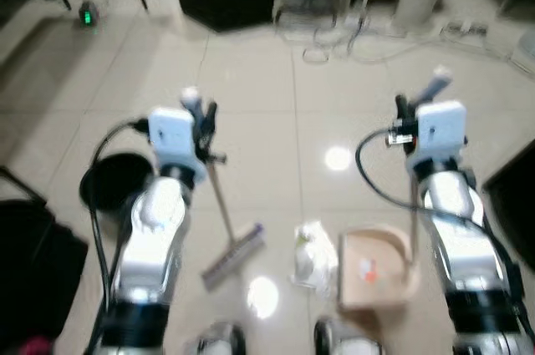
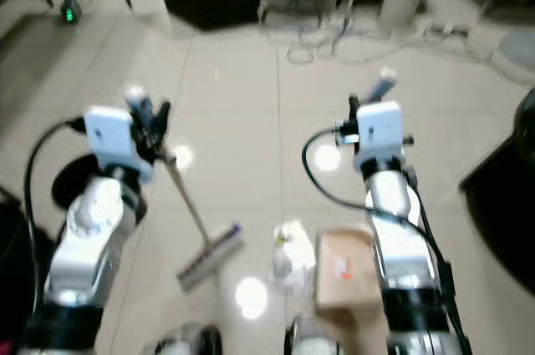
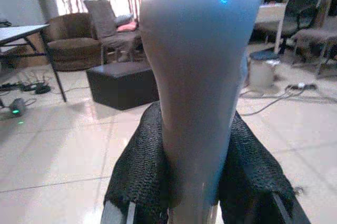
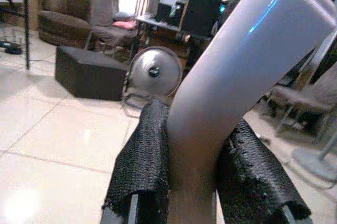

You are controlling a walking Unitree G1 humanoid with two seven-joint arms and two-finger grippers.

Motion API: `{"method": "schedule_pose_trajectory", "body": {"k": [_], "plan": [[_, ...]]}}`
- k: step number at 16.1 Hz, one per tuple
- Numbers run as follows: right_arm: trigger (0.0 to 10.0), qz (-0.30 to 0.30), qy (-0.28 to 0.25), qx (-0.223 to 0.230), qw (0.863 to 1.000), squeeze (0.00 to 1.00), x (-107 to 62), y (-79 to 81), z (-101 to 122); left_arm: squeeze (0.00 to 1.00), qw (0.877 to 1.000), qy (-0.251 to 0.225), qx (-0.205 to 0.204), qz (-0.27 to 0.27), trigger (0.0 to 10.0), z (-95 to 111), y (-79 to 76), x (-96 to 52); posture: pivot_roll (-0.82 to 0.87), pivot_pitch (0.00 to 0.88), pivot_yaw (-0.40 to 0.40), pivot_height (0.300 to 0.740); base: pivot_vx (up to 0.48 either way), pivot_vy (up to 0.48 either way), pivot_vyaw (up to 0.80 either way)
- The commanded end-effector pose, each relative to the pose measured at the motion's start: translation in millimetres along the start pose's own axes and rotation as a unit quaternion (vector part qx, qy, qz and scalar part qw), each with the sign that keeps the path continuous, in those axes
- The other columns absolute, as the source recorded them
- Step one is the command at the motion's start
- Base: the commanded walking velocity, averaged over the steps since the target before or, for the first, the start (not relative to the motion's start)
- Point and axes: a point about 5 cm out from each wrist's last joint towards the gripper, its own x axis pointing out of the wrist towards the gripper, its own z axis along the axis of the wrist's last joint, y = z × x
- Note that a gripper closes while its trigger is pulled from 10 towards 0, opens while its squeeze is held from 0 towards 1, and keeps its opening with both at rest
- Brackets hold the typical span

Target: Sweep floor

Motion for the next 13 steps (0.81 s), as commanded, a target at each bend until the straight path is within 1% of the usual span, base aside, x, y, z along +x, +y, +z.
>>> {"method": "schedule_pose_trajectory", "body": {"k": [1, 4, 5, 6, 7, 8, 9, 10, 11, 13], "plan": [[10.0, 0.000, -0.031, -0.003, 1.000, 0.00, 7.4, -1.4, 7, 0.00, 1.000, -0.007, 0.002, -0.013, 10.0, 0, -2.1, 3.7, -0.02, 0.338, 0.072, 0.740, 0.000, 0.000, 0.00], [10.0, 0.003, -0.041, -0.003, 0.999, 0.00, 10.7, 4.6, 5, 0.00, 1.000, -0.009, -0.005, -0.009, 10.0, -4, -3.1, 4.8, 0.01, 0.375, 0.090, 0.740, 0.000, 0.000, 0.00], [10.0, 0.004, -0.050, 0.002, 0.999, 0.00, 13.8, 10.6, 4, 0.00, 1.000, -0.017, -0.008, -0.006, 10.0, -7, -2.9, 6.0, 0.02, 0.393, 0.086, 0.740, 0.000, 0.000, 0.00], [10.0, 0.003, -0.051, 0.004, 0.999, 0.00, 15.1, 12.1, 3, 0.00, 1.000, -0.019, -0.008, -0.005, 10.0, -7, -2.8, 7.1, 0.02, 0.393, 0.086, 0.740, 0.000, 0.000, 0.00], [10.0, -0.002, -0.056, 0.007, 0.998, 0.00, 17.6, 18.8, 1, 0.00, 1.000, -0.025, -0.006, 0.002, 10.0, -10, -1.3, 9.4, 0.03, 0.417, 0.086, 0.740, 0.000, 0.000, 0.00], [10.0, -0.001, -0.063, 0.009, 0.998, 0.00, 19.8, 29.0, 0, 0.00, 0.999, -0.030, -0.008, 0.015, 10.0, -12, 0.2, 11.7, 0.03, 0.420, 0.089, 0.740, 0.000, 0.000, 0.00], [10.0, 0.000, -0.066, 0.010, 0.998, 0.00, 20.6, 33.7, 1, 0.00, 0.999, -0.031, -0.010, 0.019, 10.0, -14, -0.4, 13.0, 0.04, 0.419, 0.096, 0.740, 0.000, 0.000, 0.00], [10.0, 0.002, -0.069, 0.006, 0.998, 0.00, 21.9, 41.2, 1, 0.00, 0.999, -0.028, -0.010, 0.026, 10.0, -17, -2.0, 16.1, 0.04, 0.418, 0.100, 0.740, 0.000, 0.000, 0.00], [10.0, 0.008, -0.073, -0.008, 0.997, 0.00, 22.9, 50.0, 0, 0.00, 0.999, -0.026, -0.009, 0.034, 10.0, -21, -5.6, 20.8, 0.04, 0.417, 0.104, 0.740, 0.000, 0.000, 0.00], [10.0, 0.014, -0.079, -0.014, 0.997, 0.00, 23.8, 58.3, 1, 0.00, 0.999, -0.028, -0.004, 0.032, 10.0, -24, -12.0, 26.0, 0.04, 0.418, 0.108, 0.740, 0.000, 0.000, 0.00]]}}
